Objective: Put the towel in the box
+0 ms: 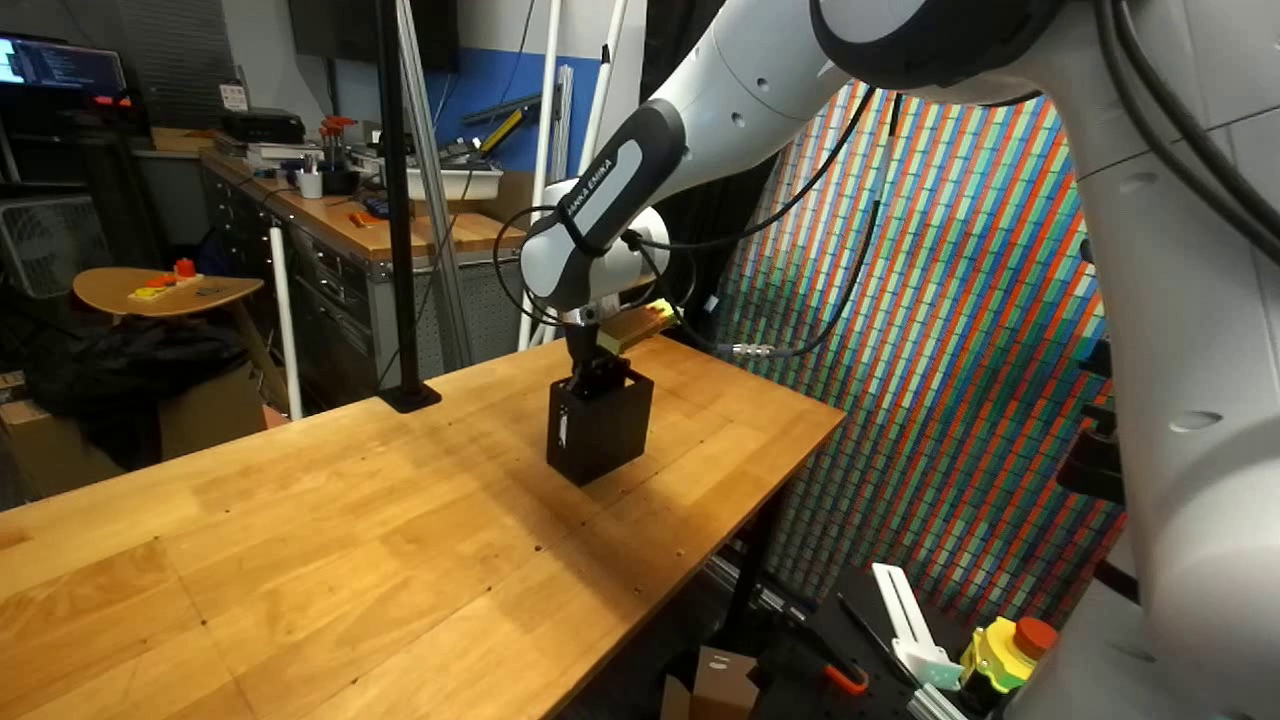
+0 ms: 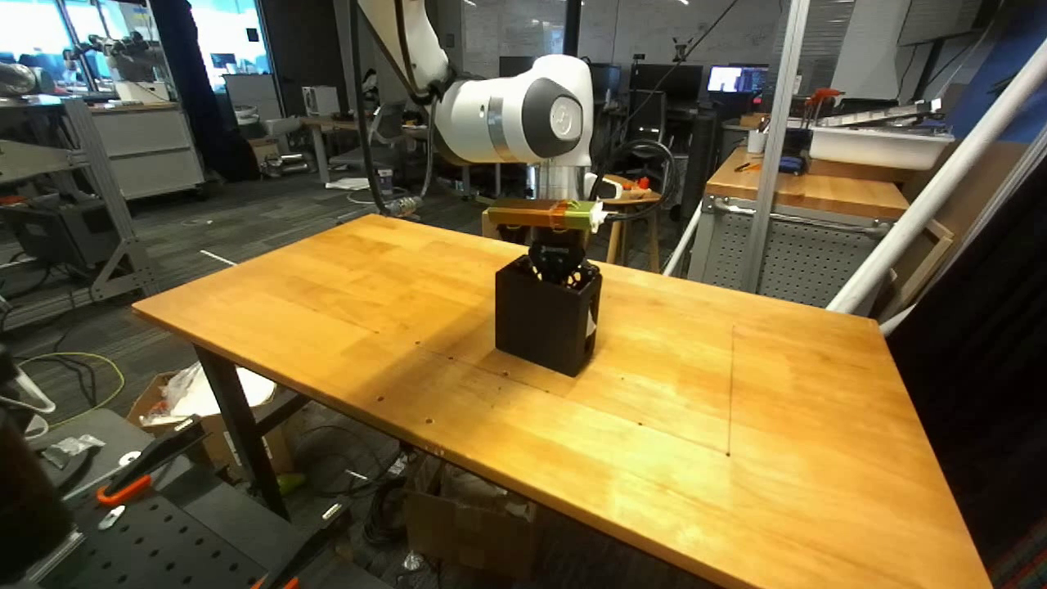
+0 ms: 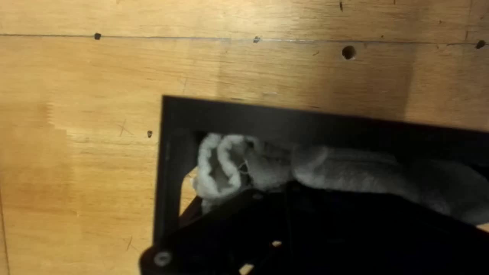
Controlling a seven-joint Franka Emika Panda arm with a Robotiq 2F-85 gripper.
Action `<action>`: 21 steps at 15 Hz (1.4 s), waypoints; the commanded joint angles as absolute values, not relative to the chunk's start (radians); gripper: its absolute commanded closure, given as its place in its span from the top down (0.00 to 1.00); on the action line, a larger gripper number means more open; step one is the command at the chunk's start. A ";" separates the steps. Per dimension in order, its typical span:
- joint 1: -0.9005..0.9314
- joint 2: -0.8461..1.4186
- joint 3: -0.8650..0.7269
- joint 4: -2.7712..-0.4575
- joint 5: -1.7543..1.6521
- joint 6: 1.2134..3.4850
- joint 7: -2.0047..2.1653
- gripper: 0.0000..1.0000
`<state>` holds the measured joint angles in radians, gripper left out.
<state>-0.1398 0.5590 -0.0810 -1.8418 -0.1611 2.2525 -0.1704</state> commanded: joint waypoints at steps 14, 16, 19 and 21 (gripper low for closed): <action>-0.137 0.249 -0.073 -1.841 -0.077 2.131 -0.190 0.01; -0.139 0.191 -0.071 -1.851 -0.063 2.119 -0.197 0.02; -0.132 0.212 -0.080 -1.823 -0.082 2.120 -0.182 0.05; -0.131 0.182 -0.081 -1.837 -0.078 2.113 -0.184 0.05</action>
<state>-0.1374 0.1818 -0.0741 -1.8403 -0.0798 2.1166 -0.1824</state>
